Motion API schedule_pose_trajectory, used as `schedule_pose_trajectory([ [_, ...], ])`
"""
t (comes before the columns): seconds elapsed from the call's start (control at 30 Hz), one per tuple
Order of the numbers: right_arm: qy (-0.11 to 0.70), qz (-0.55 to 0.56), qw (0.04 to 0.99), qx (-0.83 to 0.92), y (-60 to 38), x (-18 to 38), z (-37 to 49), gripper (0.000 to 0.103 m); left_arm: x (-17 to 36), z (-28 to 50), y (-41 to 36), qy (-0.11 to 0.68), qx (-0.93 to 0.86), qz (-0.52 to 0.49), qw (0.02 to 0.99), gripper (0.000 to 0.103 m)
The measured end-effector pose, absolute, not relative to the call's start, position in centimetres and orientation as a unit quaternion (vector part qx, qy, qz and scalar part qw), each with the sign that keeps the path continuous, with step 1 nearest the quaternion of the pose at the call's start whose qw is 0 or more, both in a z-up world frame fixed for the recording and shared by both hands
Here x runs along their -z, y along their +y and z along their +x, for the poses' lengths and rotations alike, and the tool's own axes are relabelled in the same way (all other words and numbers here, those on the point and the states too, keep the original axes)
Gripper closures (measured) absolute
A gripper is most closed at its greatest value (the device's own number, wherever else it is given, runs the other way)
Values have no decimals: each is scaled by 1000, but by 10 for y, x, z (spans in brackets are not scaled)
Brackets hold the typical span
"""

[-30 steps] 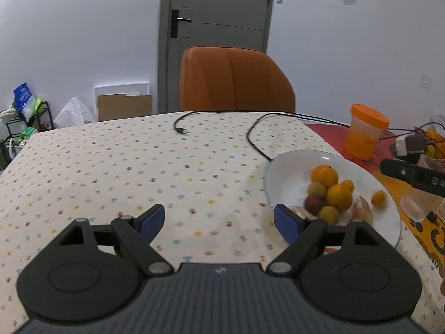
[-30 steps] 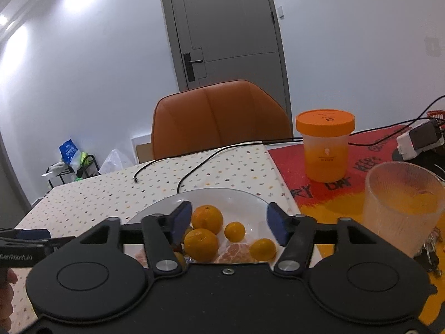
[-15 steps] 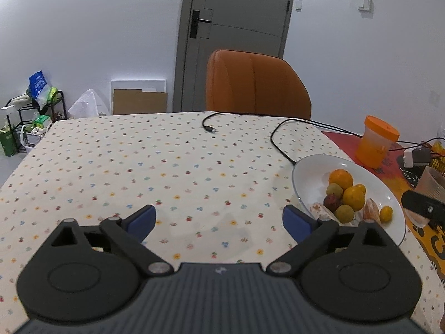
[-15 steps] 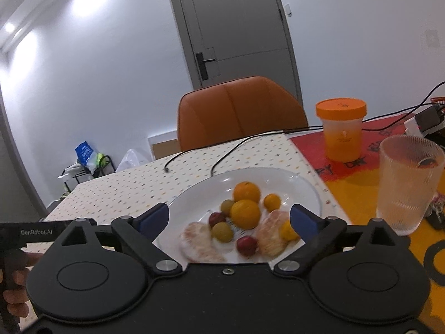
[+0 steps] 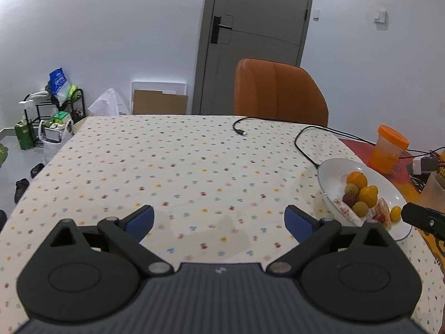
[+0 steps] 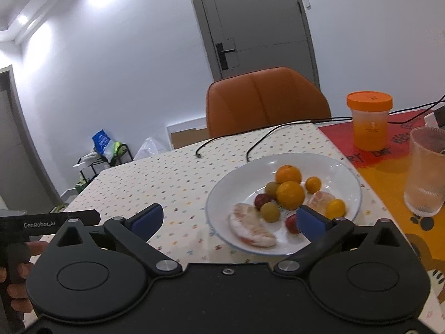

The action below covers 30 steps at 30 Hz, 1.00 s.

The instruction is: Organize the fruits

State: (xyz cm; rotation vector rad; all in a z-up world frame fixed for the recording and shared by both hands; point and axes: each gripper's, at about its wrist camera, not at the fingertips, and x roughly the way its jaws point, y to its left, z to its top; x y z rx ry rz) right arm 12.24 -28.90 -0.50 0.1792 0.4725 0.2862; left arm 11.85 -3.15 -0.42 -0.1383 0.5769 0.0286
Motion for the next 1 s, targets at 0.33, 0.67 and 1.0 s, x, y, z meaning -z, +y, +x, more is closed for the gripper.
schedule_pose_trajectory([
  [0.33, 246, 74, 953, -159, -264, 2, 104, 0, 0, 84, -10, 283, -23, -68, 956, 0],
  [0.67, 246, 63, 952, -169, -257, -5, 81, 0, -7, 53, -1, 277, -26, -55, 959, 0],
  [1.0, 242, 48, 953, -177, -260, -13, 55, 0, -17, 28, -5, 267, -24, -49, 962, 0],
])
